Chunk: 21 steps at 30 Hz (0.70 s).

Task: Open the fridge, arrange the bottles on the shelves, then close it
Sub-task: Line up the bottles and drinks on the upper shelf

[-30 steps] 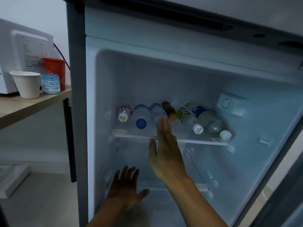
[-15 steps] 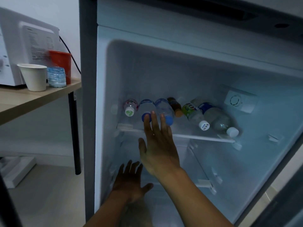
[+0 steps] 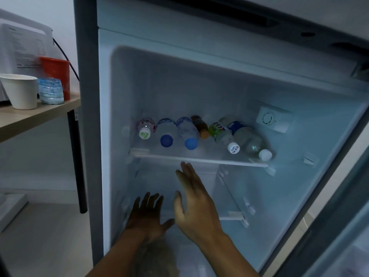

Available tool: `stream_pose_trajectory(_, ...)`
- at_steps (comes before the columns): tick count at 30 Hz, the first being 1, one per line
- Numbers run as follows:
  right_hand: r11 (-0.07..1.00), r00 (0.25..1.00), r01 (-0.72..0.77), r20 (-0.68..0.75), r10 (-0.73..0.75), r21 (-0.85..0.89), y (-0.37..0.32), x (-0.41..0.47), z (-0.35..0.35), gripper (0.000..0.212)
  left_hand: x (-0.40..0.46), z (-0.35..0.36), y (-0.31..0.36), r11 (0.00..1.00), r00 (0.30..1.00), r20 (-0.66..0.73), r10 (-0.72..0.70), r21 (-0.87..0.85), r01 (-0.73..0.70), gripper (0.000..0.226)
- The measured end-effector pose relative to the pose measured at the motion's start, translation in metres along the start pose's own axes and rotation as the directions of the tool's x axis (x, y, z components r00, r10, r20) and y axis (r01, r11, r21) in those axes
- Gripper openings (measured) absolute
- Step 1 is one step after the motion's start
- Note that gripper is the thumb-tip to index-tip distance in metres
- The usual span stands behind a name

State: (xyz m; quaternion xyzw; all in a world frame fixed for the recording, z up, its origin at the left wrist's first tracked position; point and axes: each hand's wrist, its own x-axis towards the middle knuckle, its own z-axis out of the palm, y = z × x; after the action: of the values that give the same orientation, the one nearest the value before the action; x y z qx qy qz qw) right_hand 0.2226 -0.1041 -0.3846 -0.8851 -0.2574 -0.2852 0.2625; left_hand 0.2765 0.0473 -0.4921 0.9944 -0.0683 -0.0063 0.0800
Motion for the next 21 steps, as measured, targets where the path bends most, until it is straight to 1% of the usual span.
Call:
stream_pose_trajectory(1, 1.0, 0.999, -0.03, 0.011, 0.03, -0.008, 0.009, -0.009, 0.004, 0.053, 0.0, 0.0, 0.0, 1.0, 1.0, -0.001, -0.004, -0.002, 0.004, 0.142)
stream_pose_trajectory(2, 0.996, 0.995, -0.086, 0.045, 0.087, -0.024, 0.017, -0.019, 0.007, 0.052, 0.0, 0.0, 0.0, 1.0, 1.0, -0.006, -0.011, -0.011, 0.011, 0.14)
stream_pose_trajectory(3, 0.987, 0.984, -0.15, 0.086, 0.155, -0.052, 0.026, -0.027, 0.01, 0.05, -0.001, 0.0, 0.0, 1.0, 1.0, -0.009, -0.02, -0.022, 0.019, 0.132)
stream_pose_trajectory(5, 0.956, 0.949, -0.256, 0.15, 0.277, -0.143, 0.042, -0.042, 0.014, 0.045, -0.002, 0.0, -0.001, 0.999, 1.0, -0.001, -0.03, -0.019, 0.03, 0.107)
stream_pose_trajectory(6, 0.935, 0.925, -0.301, 0.18, 0.333, -0.186, 0.049, -0.047, 0.016, 0.045, -0.003, -0.001, -0.001, 1.0, 1.0, 0.005, -0.028, -0.014, 0.028, 0.1)
stream_pose_trajectory(9, 0.883, 0.843, -0.372, 0.295, 0.45, -0.285, 0.068, -0.063, 0.02, 0.051, -0.003, -0.003, -0.002, 1.0, 1.0, 0.013, -0.007, 0.031, 0.006, 0.1)
stream_pose_trajectory(11, 0.874, 0.81, -0.368, 0.353, 0.469, -0.318, 0.077, -0.072, 0.023, 0.052, -0.003, -0.003, -0.002, 0.999, 1.0, 0.018, -0.003, 0.047, 0.003, 0.102)
stream_pose_trajectory(13, 0.878, 0.801, -0.363, 0.378, 0.465, -0.312, 0.083, -0.076, 0.026, 0.054, -0.003, -0.003, -0.002, 0.998, 1.0, 0.018, -0.001, 0.065, 0.0, 0.102)
stream_pose_trajectory(18, 0.887, 0.808, -0.372, 0.375, 0.455, -0.274, 0.086, -0.082, 0.029, 0.056, -0.003, -0.003, -0.001, 0.997, 1.0, 0.019, -0.003, 0.083, 0.002, 0.102)
stream_pose_trajectory(21, 0.889, 0.808, -0.382, 0.375, 0.454, -0.254, 0.088, -0.092, 0.033, 0.062, -0.003, -0.002, -0.001, 0.996, 1.0, 0.018, -0.001, 0.095, -0.001, 0.102)
